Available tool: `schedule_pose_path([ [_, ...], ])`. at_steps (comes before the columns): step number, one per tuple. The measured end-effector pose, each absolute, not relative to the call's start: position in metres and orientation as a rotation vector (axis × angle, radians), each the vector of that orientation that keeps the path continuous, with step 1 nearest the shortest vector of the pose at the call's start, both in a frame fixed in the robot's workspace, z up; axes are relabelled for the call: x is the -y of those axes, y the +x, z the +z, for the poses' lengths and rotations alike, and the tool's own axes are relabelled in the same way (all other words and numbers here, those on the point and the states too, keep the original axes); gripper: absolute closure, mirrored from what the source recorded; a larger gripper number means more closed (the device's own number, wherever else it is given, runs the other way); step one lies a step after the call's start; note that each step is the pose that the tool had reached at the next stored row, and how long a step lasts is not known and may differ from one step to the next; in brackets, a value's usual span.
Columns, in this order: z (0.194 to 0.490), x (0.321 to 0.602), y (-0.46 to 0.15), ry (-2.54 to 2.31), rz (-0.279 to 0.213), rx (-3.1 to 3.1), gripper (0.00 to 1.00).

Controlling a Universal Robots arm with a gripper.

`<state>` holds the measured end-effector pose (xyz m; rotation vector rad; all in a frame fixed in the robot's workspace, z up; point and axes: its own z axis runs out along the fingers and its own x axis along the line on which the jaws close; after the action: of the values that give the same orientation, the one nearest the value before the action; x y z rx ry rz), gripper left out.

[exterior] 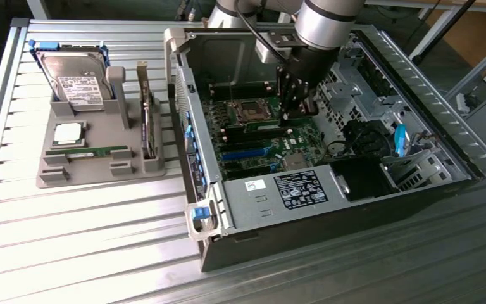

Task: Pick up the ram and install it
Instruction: 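Insert the ram into the slot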

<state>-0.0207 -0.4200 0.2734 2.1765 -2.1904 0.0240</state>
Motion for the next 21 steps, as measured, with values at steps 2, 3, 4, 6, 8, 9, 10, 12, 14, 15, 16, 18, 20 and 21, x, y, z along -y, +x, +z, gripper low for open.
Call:
schedule_pose_path([
  [2, 0.271, 0.419, -0.022, 2.177, 0.024, 2.19, 0.88],
  [3, 0.269, 0.418, -0.024, 2.177, 0.024, 2.191, 0.88],
  [4, 0.267, 0.417, -0.025, 2.177, 0.024, 2.19, 0.88],
  [6, 0.265, 0.416, -0.026, 2.177, 0.024, 2.19, 0.88],
  [8, 0.264, 0.416, -0.026, 2.177, 0.024, 2.19, 0.88],
  [9, 0.264, 0.415, -0.027, 2.177, 0.024, 2.19, 0.88],
  [10, 0.263, 0.415, -0.027, 2.177, 0.024, 2.19, 0.88],
  [12, 0.262, 0.414, -0.028, 2.177, 0.024, 2.191, 0.88],
  [14, 0.26, 0.413, -0.03, 2.177, 0.024, 2.19, 0.88],
  [15, 0.259, 0.41, -0.03, 2.177, 0.024, 2.19, 0.88],
  [16, 0.258, 0.406, -0.031, 2.177, 0.024, 2.19, 0.88],
  [18, 0.256, 0.405, -0.035, 2.177, 0.024, 2.19, 0.88],
  [20, 0.255, 0.405, -0.039, 2.177, 0.024, 2.191, 0.88],
  [21, 0.253, 0.405, -0.039, 2.177, 0.024, 2.19, 0.88],
])
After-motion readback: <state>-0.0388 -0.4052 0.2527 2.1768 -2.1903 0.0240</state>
